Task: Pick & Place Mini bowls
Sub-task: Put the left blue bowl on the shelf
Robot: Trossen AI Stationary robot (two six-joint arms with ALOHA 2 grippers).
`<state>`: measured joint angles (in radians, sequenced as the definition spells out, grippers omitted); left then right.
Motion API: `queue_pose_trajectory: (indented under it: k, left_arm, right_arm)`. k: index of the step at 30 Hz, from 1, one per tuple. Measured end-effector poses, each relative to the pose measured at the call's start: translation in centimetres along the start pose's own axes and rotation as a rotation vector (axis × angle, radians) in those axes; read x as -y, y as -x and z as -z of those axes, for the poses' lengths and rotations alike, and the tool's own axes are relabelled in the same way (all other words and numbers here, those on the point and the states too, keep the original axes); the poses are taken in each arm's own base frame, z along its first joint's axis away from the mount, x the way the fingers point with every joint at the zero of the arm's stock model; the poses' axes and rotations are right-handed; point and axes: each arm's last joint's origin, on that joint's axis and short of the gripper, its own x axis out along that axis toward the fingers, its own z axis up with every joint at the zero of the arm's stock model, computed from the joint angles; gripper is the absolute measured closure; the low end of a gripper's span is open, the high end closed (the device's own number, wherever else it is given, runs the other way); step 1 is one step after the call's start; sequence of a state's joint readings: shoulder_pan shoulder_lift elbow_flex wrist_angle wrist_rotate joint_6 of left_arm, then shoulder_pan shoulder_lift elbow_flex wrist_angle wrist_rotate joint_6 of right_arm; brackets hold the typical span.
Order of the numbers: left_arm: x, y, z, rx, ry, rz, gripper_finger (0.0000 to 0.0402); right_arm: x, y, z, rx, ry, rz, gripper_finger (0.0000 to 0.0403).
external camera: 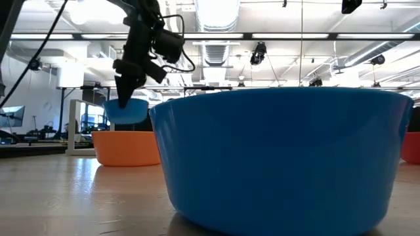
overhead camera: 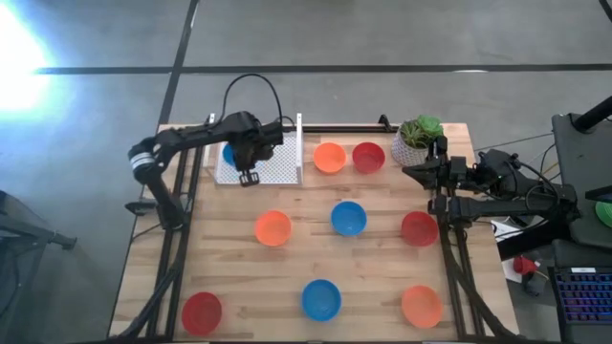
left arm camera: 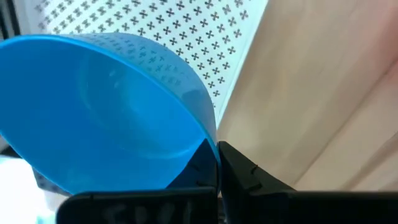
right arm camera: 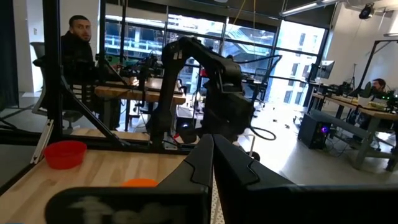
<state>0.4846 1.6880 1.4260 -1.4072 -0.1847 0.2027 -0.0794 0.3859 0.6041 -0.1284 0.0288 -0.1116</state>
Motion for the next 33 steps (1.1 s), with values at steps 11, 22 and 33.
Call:
queue_pose_trajectory:
  k: [11, 22, 33]
  left_arm:
    - [-0.9, -2.2, -0.2, -0.089, -0.184, -0.055, 0.0401]
    - [-2.1, -5.2, 0.9, -0.134, -0.111, -0.024, 0.0401]
    - [-2.1, -6.1, 0.9, -0.114, -0.114, -0.027, 0.0401]
  right_arm:
    - [0.0, 0.0, 0.0, 0.002, 0.000, 0.000, 0.0394]
    - [0.0, 0.0, 0.0, 0.004, 0.000, 0.000, 0.0394]
    - [0.0, 0.0, -0.1, 0.005, -0.004, 0.000, 0.0394]
